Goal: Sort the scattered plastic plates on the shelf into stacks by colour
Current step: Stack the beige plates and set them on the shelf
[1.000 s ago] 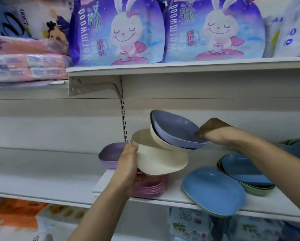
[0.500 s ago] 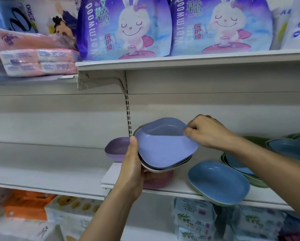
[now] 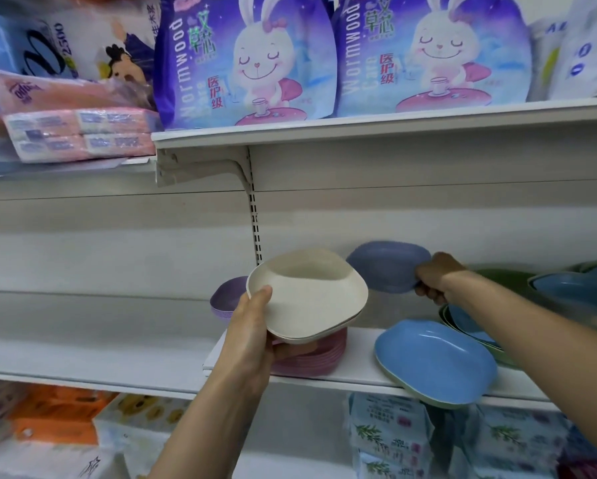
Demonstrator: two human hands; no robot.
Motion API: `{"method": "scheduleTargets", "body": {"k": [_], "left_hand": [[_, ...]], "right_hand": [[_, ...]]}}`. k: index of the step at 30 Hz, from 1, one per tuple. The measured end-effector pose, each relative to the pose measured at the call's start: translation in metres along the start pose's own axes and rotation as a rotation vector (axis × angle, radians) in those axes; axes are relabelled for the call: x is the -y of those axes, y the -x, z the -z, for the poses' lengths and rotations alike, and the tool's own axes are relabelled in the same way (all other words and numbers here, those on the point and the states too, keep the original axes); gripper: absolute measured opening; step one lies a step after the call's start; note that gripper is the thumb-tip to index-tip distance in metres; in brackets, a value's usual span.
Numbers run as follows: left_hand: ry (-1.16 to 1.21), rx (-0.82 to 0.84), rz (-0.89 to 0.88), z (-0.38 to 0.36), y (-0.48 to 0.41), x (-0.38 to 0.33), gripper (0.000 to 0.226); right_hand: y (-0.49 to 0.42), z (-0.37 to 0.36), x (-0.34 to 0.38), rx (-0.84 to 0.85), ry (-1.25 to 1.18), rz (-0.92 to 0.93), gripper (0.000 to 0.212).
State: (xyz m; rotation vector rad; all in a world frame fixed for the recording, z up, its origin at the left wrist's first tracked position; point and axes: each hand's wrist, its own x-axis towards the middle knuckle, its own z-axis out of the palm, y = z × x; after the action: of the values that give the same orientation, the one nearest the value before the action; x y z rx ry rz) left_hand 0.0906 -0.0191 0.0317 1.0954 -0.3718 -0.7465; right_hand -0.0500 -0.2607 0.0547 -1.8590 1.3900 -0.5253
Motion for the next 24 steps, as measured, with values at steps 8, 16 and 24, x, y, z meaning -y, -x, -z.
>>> {"method": "scheduleTargets", "body": {"k": [8, 16, 24], "left_hand": [[-0.026, -0.046, -0.016, -0.017, 0.008, 0.005, 0.015], [-0.030, -0.041, -0.023, -0.072, 0.019, 0.032, 0.015], [-0.031, 0.090, 0.029, -0.136, 0.040, 0.068, 0.028]], "right_hand": [[-0.010, -0.004, -0.007, 0.038, 0.258, 0.039, 0.020], [0.057, 0.026, -0.017, 0.276, -0.294, 0.408, 0.045], [0.067, 0.060, -0.085, 0.044, -0.313, 0.468, 0.040]]}}
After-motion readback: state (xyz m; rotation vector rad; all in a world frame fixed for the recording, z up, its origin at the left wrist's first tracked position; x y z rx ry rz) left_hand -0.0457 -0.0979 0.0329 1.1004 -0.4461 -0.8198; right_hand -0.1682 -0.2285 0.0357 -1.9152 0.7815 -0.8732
